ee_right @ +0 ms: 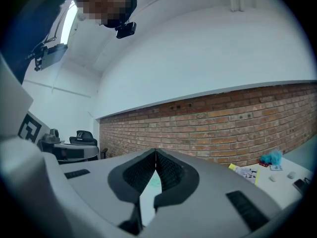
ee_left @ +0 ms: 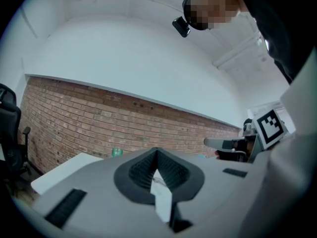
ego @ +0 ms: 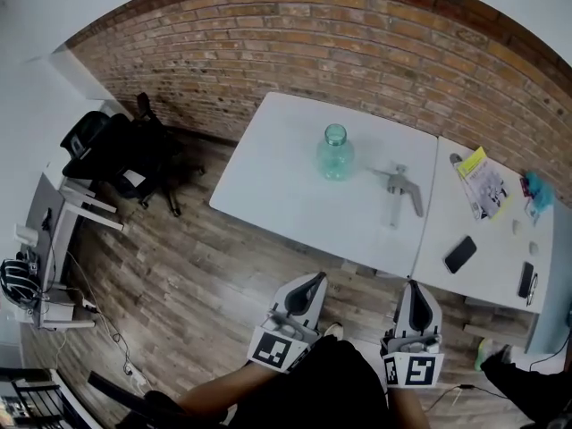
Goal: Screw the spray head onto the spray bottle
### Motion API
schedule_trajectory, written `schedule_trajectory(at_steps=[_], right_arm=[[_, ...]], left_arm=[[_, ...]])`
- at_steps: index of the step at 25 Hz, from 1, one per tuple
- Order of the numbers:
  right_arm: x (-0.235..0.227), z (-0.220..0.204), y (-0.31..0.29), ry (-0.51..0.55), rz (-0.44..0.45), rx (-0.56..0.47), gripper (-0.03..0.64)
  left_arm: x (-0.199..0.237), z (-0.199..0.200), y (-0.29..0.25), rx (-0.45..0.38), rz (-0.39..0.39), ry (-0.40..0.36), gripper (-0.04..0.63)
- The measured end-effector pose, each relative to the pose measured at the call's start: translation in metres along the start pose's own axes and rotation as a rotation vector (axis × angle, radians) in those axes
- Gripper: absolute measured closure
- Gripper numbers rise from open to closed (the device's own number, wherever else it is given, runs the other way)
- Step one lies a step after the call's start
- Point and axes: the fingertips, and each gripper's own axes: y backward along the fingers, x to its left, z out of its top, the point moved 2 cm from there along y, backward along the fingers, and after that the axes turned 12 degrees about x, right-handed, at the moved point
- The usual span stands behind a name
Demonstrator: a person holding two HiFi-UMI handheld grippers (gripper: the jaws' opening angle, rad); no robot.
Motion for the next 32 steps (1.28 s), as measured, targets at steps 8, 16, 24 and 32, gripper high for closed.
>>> schedule_trajectory(at_steps=[8,16,24,32], right_arm=[[0.01,0.014,-0.034,0.02,-0.03,0.018,0.61],[0.036,0.025,-0.069,0.035,-0.072,0.026,0.609],[0.052,0.027,-0.094,0.023,-0.149,0.04,0.609],[0.053,0.028,-0.101,0.017,-0.173,0.062,0.609]], left_arm=[[0.041,0.013,-0.017,-0.011,-0.013,0.019,0.601],[0.086,0.024,-0.031,-0.012,-0.051,0.033,0.601],[0.121,0.03,-0.038,0.003,-0.113,0.055,0.601],[0.131,0.026,-0.045,0.024,-0.141,0.077,0.601]])
